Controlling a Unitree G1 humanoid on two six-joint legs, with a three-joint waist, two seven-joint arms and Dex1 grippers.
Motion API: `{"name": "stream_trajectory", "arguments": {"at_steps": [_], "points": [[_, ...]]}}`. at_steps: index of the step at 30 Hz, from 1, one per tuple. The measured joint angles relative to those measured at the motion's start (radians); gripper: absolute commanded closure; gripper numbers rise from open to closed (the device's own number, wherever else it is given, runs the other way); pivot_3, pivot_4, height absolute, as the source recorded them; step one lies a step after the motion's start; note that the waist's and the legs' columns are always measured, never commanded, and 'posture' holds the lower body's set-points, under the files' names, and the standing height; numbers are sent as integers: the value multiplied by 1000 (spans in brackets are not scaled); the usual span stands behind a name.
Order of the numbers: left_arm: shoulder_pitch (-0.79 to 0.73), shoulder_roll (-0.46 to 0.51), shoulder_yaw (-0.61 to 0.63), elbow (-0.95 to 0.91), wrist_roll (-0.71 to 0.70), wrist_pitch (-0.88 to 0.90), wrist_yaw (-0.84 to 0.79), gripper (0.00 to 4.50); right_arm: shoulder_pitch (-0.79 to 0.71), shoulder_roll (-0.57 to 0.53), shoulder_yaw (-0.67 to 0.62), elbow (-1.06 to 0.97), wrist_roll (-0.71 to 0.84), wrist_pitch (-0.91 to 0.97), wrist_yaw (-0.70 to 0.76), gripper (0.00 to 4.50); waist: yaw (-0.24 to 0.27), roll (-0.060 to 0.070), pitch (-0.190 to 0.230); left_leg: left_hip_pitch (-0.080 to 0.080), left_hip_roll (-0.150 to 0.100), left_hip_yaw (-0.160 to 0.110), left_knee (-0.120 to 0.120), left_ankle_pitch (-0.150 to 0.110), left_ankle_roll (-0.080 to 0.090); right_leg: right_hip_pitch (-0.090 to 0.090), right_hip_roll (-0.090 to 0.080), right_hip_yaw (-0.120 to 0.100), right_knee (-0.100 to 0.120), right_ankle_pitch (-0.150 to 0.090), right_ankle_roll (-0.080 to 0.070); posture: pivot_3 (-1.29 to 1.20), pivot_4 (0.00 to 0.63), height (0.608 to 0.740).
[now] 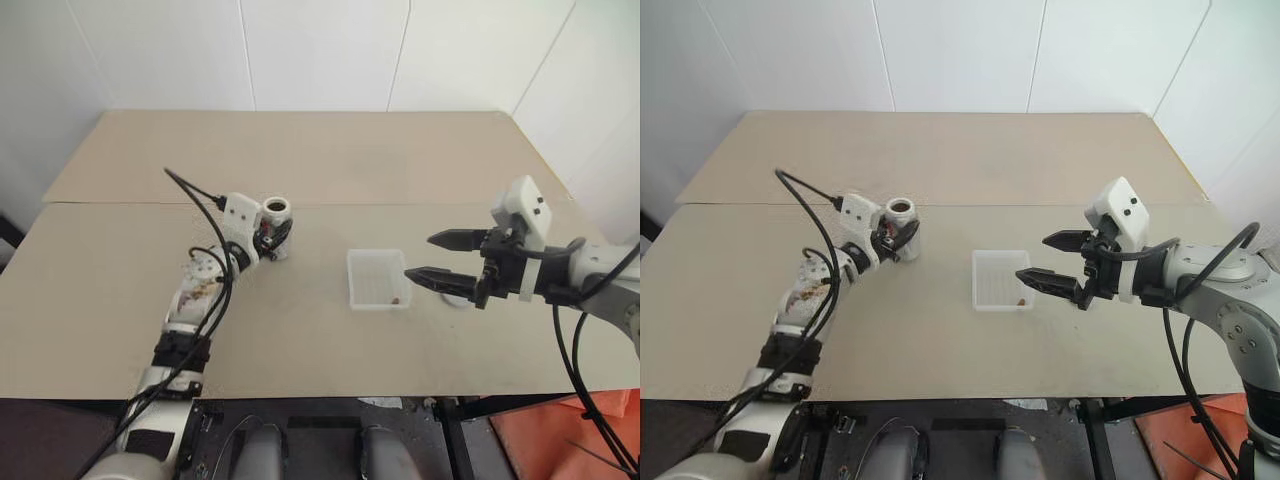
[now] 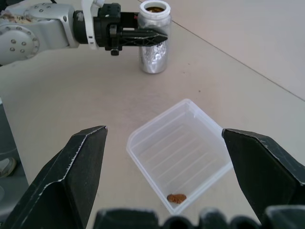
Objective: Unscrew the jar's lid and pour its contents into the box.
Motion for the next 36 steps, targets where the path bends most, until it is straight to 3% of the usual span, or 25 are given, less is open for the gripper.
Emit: {"name": "stream_trajectory", "arguments": {"at_steps": [3, 4, 10, 14, 19, 23, 28, 32, 36], "points": [[27, -8, 1, -17, 4, -26, 2, 2479, -6, 1, 0, 6, 0, 0, 2, 33, 4, 0, 0, 0, 0, 0, 0, 0, 0, 0, 0, 0, -1, 0, 0, 0, 150, 740], [32, -8, 1, -22, 4, -29, 2, 1763, -8, 1, 0, 6, 0, 0, 2, 0, 5, 0, 0, 0, 0, 0, 0, 0, 0, 0, 0, 0, -1, 0, 0, 0, 150, 740], [72, 0, -4, -54, 12, 33, 2, 19, -18, 13, 1, 6, 0, 0, 0, 0, 5, 0, 0, 0, 0, 0, 0, 0, 0, -1, 0, 0, -1, 0, 0, 0, 150, 740], [142, 59, 5, -191, -9, 101, -33, 19, -24, 26, 7, 5, -4, 0, -7, 0, 1, 0, 0, 0, 0, 1, -1, 0, 0, -1, 0, 1, -1, 0, 0, 0, 150, 740], [328, 225, 68, -424, -107, 249, -141, 19, -20, 27, 6, 5, -10, -2, 0, 0, -10, 0, 0, 1, 2, 1, -2, 0, 0, -1, 1, 2, -1, 0, -1, 0, 150, 740], [473, 445, 215, -534, -246, 285, -375, 19, 34, 14, -4, 12, -24, -16, 35, 0, -9, 0, 0, 3, 2, 2, -2, 0, 0, -1, 1, 2, -1, -1, -2, 0, 150, 740], [481, 639, 376, -411, -384, 163, -760, 19, 84, -5, -5, 11, -84, -96, 87, 0, 5, 0, 0, 5, 3, 3, -3, 0, 0, 1, 1, 0, -1, -2, -3, 0, 150, 740], [354, 681, 420, -345, -436, 157, -825, 19, 93, 2, 1, 15, -122, -152, 106, 0, 7, 0, 0, 5, 2, 3, -3, 0, 0, 2, 1, 1, -1, -2, -3, 0, 150, 740], [381, 641, 415, -393, -439, 159, -796, 19, 91, 44, 11, 31, -129, -171, 100, 0, -6, 0, 0, 5, 3, 4, -3, 0, 0, 0, 1, 2, 0, -2, -3, 0, 150, 740]]}}
